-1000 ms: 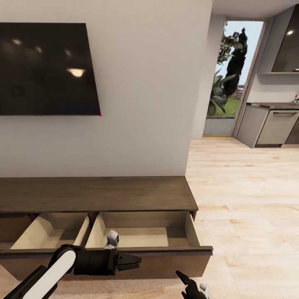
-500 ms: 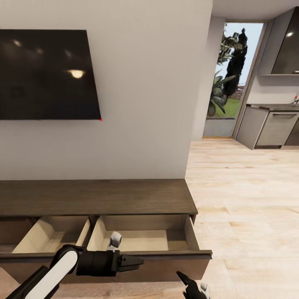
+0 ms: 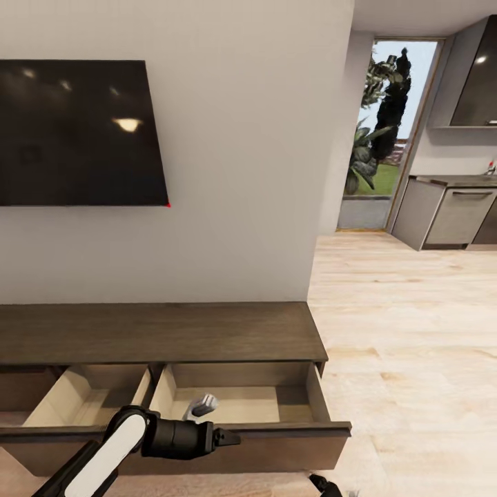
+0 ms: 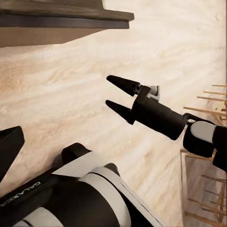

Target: Place each of the two pumpkins and all three candles from the living room inside a cabinet in the living room (use any cabinet), then make sure every cabinet is closed, and position the cauldron so it is next to a table in the living room.

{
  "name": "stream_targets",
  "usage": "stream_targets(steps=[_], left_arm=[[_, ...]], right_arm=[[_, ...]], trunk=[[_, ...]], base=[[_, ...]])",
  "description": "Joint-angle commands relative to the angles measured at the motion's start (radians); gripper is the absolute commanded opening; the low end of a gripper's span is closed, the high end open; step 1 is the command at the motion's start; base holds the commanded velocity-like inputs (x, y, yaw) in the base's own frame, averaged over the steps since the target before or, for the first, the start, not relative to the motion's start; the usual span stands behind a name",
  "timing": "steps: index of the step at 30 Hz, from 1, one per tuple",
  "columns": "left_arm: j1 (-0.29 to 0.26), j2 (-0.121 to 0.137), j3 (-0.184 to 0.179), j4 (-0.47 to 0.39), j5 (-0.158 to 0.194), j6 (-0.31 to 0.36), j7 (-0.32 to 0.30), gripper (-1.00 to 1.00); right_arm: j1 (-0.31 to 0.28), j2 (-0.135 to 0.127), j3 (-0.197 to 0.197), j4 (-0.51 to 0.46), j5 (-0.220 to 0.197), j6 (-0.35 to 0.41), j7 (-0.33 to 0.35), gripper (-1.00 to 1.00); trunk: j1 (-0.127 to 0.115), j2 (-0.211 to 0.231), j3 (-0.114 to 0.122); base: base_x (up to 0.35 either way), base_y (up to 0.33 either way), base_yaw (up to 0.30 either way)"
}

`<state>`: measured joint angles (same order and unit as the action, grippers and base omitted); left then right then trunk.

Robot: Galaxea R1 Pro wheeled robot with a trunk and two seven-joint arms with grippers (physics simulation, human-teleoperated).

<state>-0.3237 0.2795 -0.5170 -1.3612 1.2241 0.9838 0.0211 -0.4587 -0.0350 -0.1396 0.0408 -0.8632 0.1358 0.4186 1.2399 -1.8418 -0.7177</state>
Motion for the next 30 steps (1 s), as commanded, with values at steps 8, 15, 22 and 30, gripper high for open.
stream_targets(steps=[8, 15, 22, 30], left_arm=[[-0.006, -0.033, -0.001, 0.012, -0.03, -0.012, 0.143, 1.0], [-0.006, -0.046, 0.005, 0.013, -0.107, -0.014, 0.153, 1.0], [-0.005, -0.067, 0.006, 0.013, -0.143, -0.014, 0.153, 1.0], [-0.005, -0.069, 0.017, 0.012, -0.145, -0.013, 0.15, 1.0]], right_arm=[[-0.001, -0.009, -0.01, 0.002, -0.031, -0.065, -0.243, 1.0], [-0.001, -0.009, -0.008, 0.002, -0.039, -0.09, -0.27, 1.0], [-0.001, -0.009, -0.009, -0.001, -0.04, -0.099, -0.266, 1.0], [-0.001, -0.008, -0.009, -0.002, -0.034, -0.093, -0.267, 1.0]], trunk=[[-0.031, 0.056, 0.024], [-0.058, 0.105, 0.046], [-0.085, 0.154, 0.068], [-0.096, 0.175, 0.078]], base=[[0.0, 0.0, 0.0], [0.0, 0.0, 0.0], [0.0, 0.0, 0.0], [0.0, 0.0, 0.0]])
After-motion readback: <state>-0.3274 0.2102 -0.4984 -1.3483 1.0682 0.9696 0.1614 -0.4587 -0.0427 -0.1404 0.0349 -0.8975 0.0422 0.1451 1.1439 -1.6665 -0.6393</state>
